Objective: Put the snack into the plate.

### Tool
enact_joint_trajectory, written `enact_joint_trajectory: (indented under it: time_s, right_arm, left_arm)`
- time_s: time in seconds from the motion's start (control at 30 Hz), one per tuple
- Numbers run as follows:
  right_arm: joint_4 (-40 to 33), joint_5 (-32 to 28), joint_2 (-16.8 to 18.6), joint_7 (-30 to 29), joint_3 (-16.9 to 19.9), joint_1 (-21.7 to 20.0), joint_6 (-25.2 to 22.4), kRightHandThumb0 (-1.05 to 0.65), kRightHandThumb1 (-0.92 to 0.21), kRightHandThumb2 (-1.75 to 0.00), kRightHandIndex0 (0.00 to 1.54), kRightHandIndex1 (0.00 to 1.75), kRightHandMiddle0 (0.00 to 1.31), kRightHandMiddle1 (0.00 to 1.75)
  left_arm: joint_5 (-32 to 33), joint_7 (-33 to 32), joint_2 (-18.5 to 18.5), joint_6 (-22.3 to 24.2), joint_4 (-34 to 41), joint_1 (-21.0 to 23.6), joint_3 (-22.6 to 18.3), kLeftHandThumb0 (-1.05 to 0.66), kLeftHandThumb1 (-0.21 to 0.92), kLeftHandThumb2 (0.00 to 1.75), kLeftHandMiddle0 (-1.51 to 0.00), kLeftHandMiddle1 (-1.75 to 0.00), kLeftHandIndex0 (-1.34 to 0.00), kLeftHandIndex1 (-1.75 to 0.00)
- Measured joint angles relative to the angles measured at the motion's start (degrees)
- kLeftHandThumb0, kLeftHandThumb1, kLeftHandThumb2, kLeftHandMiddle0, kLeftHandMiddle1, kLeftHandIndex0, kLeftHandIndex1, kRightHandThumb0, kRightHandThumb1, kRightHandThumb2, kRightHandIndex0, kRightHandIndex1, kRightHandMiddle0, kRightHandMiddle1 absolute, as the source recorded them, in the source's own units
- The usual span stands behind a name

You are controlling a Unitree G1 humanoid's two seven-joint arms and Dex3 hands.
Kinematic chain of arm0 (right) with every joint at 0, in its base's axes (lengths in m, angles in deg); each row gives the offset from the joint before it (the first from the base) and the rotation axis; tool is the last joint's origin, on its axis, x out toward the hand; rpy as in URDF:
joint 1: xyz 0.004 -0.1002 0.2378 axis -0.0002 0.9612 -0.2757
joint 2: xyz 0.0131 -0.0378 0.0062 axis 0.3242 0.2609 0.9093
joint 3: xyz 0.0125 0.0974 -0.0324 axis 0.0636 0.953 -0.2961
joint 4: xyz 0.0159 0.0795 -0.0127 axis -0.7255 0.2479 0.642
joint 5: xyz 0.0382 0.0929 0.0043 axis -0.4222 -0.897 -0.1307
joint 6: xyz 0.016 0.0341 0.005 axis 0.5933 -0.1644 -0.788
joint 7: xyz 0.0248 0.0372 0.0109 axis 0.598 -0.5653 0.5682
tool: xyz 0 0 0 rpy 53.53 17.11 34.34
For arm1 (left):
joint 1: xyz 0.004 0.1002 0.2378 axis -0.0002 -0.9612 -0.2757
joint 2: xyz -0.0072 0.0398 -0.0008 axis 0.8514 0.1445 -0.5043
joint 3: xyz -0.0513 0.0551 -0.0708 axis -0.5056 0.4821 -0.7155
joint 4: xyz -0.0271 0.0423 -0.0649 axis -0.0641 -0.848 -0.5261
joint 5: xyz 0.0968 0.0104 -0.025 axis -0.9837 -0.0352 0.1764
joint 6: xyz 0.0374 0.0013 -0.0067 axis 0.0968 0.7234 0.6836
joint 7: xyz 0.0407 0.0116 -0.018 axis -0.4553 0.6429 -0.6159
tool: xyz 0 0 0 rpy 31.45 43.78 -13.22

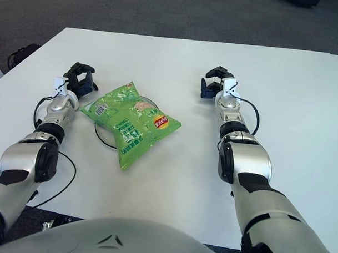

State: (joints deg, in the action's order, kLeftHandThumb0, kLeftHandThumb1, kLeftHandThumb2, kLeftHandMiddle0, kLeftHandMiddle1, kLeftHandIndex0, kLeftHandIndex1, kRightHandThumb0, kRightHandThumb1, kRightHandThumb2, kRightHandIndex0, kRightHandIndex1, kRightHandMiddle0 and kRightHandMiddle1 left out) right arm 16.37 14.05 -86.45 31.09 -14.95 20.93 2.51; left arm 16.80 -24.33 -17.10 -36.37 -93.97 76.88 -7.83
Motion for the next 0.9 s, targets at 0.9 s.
enact_joint_trajectory:
  time_s: [0.9]
  right_arm:
    - [-0.01, -0.04, -0.89, 1.74, 0.52, 0.61, 0.51, -0.01, -0.04, -1.63, 0.84, 1.71, 0.59, 1.75]
  left_arm:
    - [0.04, -1.57, -1.13, 1.48, -1.60, 1.95, -1.69, -0.42, 0.51, 1.08, -0.88, -1.75, -0.46, -1.75]
